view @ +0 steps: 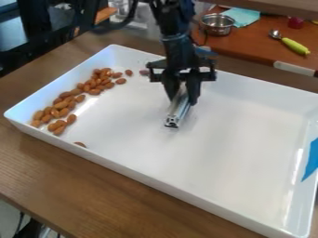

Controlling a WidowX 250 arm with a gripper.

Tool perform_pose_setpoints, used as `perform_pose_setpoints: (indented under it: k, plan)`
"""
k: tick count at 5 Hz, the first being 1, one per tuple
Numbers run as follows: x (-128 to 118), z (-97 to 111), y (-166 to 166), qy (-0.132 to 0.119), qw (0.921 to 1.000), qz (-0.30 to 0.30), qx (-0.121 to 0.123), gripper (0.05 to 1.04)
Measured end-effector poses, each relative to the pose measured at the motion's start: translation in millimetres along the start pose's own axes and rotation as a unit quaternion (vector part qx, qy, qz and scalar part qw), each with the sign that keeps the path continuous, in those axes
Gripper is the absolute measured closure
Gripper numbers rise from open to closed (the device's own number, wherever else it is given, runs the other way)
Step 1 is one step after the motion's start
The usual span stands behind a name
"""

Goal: Sweep into pile

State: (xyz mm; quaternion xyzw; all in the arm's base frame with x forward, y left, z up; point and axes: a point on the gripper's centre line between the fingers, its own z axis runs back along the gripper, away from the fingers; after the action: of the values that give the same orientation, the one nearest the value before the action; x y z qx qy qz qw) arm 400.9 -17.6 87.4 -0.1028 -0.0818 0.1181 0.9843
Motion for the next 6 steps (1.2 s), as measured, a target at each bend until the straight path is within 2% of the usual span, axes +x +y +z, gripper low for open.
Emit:
perform_pose_setpoints:
  k: [2,3,5,6]
  plan:
    - [22.4,-10.7,4.4,-0.001,0.9999,0.015,-0.001,0.701]
    - [25.4,-8.3,19.3,0.002,0.9997,0.026,-0.003,0.701]
    - [34.2,11.7,104.9,0.014,0.9967,0.08,-0.009,0.701]
    - [34.2,17.8,130.0,0.006,0.9957,0.092,-0.009,0.701]
